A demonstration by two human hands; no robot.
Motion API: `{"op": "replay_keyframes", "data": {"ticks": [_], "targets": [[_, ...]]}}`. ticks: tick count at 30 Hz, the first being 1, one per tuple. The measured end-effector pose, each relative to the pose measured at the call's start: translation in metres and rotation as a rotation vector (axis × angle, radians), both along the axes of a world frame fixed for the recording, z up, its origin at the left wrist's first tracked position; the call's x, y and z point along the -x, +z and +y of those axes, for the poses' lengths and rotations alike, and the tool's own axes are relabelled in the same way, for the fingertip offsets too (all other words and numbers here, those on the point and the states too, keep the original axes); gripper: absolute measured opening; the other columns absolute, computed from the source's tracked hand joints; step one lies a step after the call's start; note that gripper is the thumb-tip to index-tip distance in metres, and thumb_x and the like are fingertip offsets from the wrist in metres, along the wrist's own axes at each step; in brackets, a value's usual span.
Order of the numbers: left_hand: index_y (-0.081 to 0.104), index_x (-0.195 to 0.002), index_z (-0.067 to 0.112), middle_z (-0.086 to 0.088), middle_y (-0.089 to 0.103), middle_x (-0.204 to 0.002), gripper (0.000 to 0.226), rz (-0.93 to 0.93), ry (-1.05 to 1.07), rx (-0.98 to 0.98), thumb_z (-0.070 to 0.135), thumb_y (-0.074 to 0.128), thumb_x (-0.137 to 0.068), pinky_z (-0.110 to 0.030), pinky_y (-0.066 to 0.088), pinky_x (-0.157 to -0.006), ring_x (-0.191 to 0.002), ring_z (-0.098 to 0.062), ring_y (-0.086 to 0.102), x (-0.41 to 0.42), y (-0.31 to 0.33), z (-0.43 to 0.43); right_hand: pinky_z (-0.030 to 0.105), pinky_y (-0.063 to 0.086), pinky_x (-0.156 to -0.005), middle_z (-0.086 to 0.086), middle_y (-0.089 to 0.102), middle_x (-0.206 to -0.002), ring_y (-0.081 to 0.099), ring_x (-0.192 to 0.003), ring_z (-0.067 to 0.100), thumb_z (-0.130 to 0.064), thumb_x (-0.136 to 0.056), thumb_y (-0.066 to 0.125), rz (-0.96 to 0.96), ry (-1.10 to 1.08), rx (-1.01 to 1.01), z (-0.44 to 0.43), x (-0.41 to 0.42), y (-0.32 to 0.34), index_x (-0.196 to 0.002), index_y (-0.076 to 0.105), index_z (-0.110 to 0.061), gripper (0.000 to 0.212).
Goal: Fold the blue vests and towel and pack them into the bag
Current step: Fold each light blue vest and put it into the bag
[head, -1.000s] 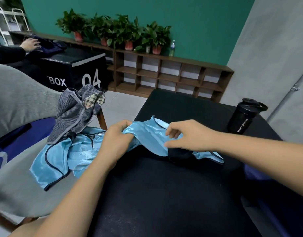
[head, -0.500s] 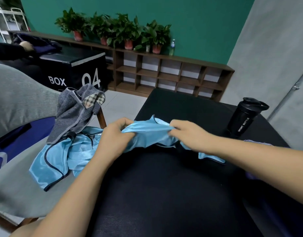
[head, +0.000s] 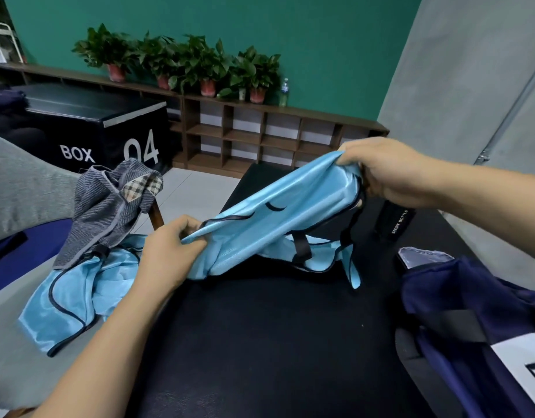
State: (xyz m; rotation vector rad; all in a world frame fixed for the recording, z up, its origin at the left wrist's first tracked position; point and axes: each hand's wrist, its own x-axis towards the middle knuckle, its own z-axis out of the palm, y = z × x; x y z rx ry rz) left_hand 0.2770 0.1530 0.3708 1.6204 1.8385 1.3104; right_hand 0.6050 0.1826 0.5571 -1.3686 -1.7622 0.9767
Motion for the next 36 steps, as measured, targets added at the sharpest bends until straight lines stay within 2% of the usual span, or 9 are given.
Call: {"op": "replay_keyframes", "data": {"ticks": [3,7,10,14,18,26,28,31,36], "targets": [[0.07,-0.085,0.025,0.017,0.065,-0.066,0.008,-0.024,0.008,-0.018,0.02,0.073,-0.089,-0.032,0.043,-0.062,-0.064,-0.007,0.057,0.004,-0.001,0.0,0.029,0.044,-0.051,0.011,0.05,-0.075,0.05,-0.06,0.024,-0.015,-0.09,0.059,0.078,-0.056,-0.004,0.006,-0.011,0.021,-0.093,0.061,-0.011,0.005],[0.071,-0.089,0.025,0.004,0.068,-0.071,0.008,-0.194,-0.037,-0.038,0.03,0.072,-0.095,-0.039,0.045,-0.067,-0.066,-0.018,0.056,0.006,-0.006,0.002,0.03,0.042,-0.048,0.015,0.053,-0.084,0.047,-0.061,0.026,-0.024,-0.083,0.062,0.095,-0.155,0.023,0.02,-0.035,0.038,-0.107,0.067,-0.01,0.028],[0.07,-0.091,0.03,0.006,0.075,-0.08,0.007,-0.233,-0.048,-0.035,0.034,0.072,-0.097,-0.042,0.053,-0.076,-0.073,-0.019,0.064,0.004,-0.007,0.002,0.026,0.037,-0.04,0.013,0.053,-0.077,0.044,-0.054,0.023,-0.015,-0.092,0.056,0.069,-0.249,0.059,0.035,-0.052,0.03,-0.098,0.063,-0.008,0.011],[0.072,-0.093,0.034,0.01,0.076,-0.084,0.004,-0.192,-0.054,0.019,0.031,0.069,-0.094,-0.039,0.053,-0.079,-0.082,-0.015,0.069,-0.002,-0.008,0.001,0.031,0.042,-0.056,0.01,0.057,-0.084,0.05,-0.062,0.02,-0.01,-0.094,0.061,-0.135,-0.378,0.058,0.052,-0.072,0.002,-0.097,0.064,-0.009,0.004],[0.072,-0.092,0.029,0.01,0.075,-0.087,0.004,-0.11,-0.085,0.061,0.03,0.07,-0.095,-0.033,0.053,-0.074,-0.082,-0.011,0.07,-0.003,-0.009,0.001,0.039,0.055,-0.091,-0.002,0.072,-0.104,0.068,-0.099,0.019,-0.026,-0.094,0.073,-0.576,-0.297,-0.037,0.05,-0.077,-0.032,-0.104,0.068,-0.023,0.013],[0.071,-0.092,0.03,0.01,0.076,-0.087,0.014,0.019,-0.18,0.122,0.027,0.084,-0.086,-0.005,0.043,-0.066,-0.08,-0.003,0.068,-0.005,-0.017,0.003,0.028,0.056,-0.088,-0.014,0.073,-0.101,0.07,-0.095,0.006,-0.04,-0.089,0.08,-0.808,0.152,-0.05,0.0,-0.024,-0.103,-0.101,0.069,-0.036,0.017],[0.07,-0.095,0.033,0.012,0.073,-0.094,0.022,0.122,-0.238,0.171,0.032,0.088,-0.082,-0.007,0.043,-0.071,-0.085,-0.003,0.067,-0.003,-0.021,0.003,0.028,0.055,-0.086,-0.015,0.07,-0.1,0.066,-0.093,0.003,-0.052,-0.085,0.08,-0.856,0.236,-0.064,-0.011,-0.019,-0.123,-0.099,0.066,-0.035,0.027],[0.066,-0.101,0.037,0.014,0.064,-0.105,0.038,0.309,-0.316,0.26,0.039,0.092,-0.072,-0.027,0.05,-0.088,-0.097,-0.007,0.062,0.002,-0.031,0.006,0.032,0.053,-0.082,-0.016,0.06,-0.101,0.058,-0.092,0.005,-0.066,-0.08,0.072,-1.015,0.359,-0.128,-0.026,-0.014,-0.148,-0.102,0.057,-0.034,0.042],[0.062,-0.094,0.036,0.014,0.056,-0.101,0.026,0.459,-0.292,0.256,0.035,0.082,-0.077,-0.038,0.051,-0.092,-0.099,-0.015,0.06,0.004,-0.038,0.01,0.041,0.053,-0.081,-0.012,0.058,-0.101,0.058,-0.093,0.017,-0.044,-0.094,0.059,-1.182,0.412,-0.155,-0.033,-0.021,-0.175,-0.1,0.047,-0.032,0.019]]}}
